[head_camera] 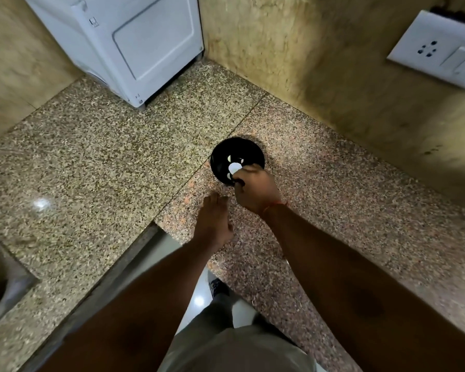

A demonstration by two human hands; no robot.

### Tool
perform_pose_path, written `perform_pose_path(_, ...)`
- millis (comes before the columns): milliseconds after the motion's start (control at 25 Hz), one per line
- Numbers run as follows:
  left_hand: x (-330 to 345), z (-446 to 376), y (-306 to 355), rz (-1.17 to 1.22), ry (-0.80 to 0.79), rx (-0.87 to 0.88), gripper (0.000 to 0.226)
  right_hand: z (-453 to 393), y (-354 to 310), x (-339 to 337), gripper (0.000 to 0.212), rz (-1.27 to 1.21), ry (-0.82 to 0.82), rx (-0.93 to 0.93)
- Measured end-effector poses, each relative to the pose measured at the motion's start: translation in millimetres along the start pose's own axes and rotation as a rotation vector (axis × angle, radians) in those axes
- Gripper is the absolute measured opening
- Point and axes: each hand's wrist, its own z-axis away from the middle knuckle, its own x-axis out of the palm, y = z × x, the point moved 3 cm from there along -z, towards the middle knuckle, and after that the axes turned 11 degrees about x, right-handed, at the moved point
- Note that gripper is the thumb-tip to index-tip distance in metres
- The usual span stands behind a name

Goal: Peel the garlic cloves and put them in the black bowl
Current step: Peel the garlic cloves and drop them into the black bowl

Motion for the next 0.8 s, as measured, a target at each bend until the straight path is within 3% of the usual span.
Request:
perform_pose_path(280, 11.9, 9.1, 13.8, 0.011, 0.027, 0.010, 0.077, 24.5, 15.6, 9.6, 0.038, 0.337, -0.119, 0.014)
perform_pose_path(800, 45.7, 50.7, 84.8, 0.061, 0.012, 0.158, 0.073, 129.6, 74.6, -21.5, 0.038, 0.200, 0.033, -0.012)
